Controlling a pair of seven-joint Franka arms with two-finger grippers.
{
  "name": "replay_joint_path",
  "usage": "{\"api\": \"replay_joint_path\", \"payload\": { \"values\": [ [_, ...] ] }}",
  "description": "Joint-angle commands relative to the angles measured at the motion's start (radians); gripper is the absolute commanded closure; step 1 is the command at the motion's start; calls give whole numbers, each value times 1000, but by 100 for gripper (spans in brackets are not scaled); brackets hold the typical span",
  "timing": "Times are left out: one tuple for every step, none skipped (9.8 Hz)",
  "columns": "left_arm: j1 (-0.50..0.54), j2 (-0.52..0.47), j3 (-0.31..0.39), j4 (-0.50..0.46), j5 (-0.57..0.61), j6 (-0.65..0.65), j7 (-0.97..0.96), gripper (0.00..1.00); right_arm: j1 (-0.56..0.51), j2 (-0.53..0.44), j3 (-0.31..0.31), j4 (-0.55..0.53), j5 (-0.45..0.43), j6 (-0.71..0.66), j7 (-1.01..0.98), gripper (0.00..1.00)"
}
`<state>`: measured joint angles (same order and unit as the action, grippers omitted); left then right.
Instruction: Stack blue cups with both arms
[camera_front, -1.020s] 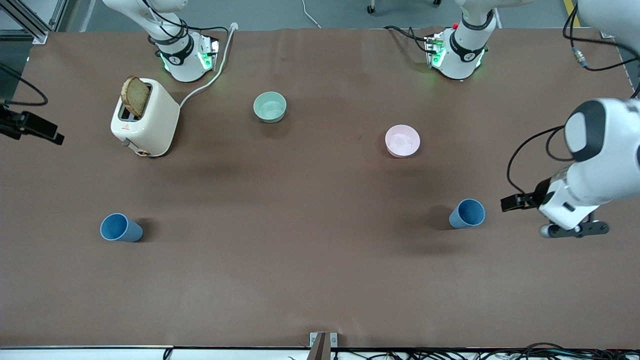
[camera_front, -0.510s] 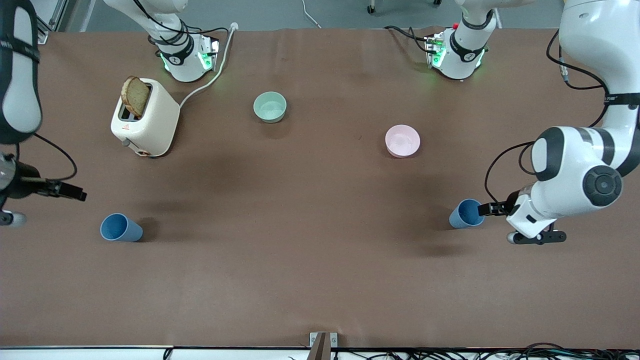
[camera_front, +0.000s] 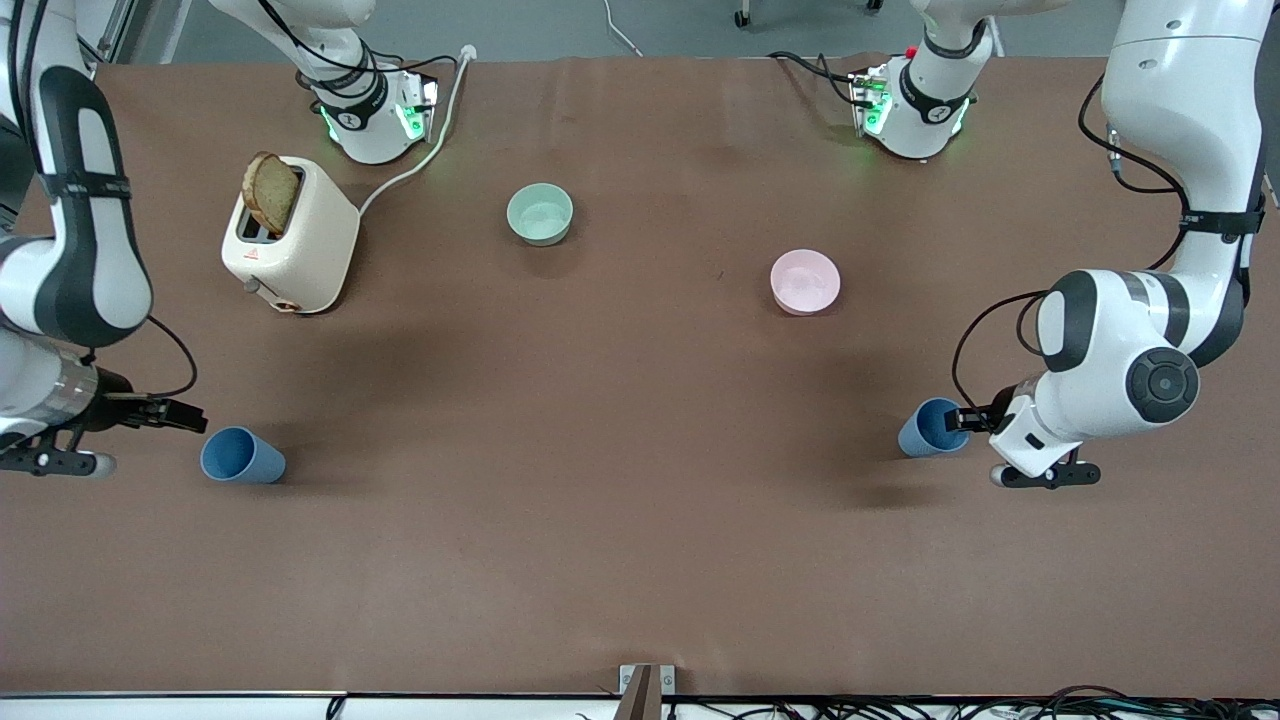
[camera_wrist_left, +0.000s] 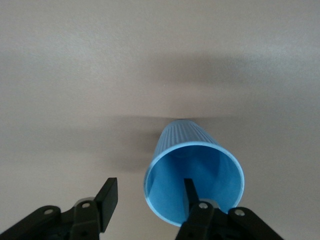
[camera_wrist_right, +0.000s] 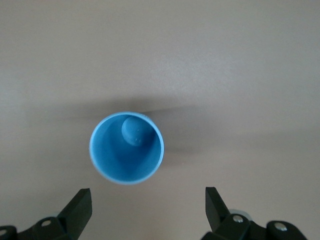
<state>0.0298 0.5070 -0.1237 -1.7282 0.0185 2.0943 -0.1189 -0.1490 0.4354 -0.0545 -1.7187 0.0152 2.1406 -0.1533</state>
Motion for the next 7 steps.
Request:
{"api": "replay_joint_path", "payload": {
  "values": [
    [9, 30, -11, -24, -6, 38, 2, 57, -15, 57, 10, -2, -6, 74, -34, 0],
    [9, 56, -11, -25, -8, 114, 2, 62, -9, 86, 10, -2, -6, 115, -32, 0],
    [7, 53, -11, -46, -6, 119, 2, 70, -11, 95, 12, -1, -6, 128, -32, 0],
    [8, 51, -13, -56, -8, 124, 2, 82, -11, 97, 12, -1, -6, 130, -32, 0],
    [10, 50, -13, -56, -8, 127, 2, 94, -12, 100, 12, -1, -6, 131, -32, 0],
    [7, 47, -14, -56, -6, 125, 2, 100, -11, 111, 12, -2, -6, 140, -32, 0],
    [4, 39, -19, -56, -8, 122, -16, 100, -12, 115, 12, -2, -6, 146, -32, 0]
  ]
}}
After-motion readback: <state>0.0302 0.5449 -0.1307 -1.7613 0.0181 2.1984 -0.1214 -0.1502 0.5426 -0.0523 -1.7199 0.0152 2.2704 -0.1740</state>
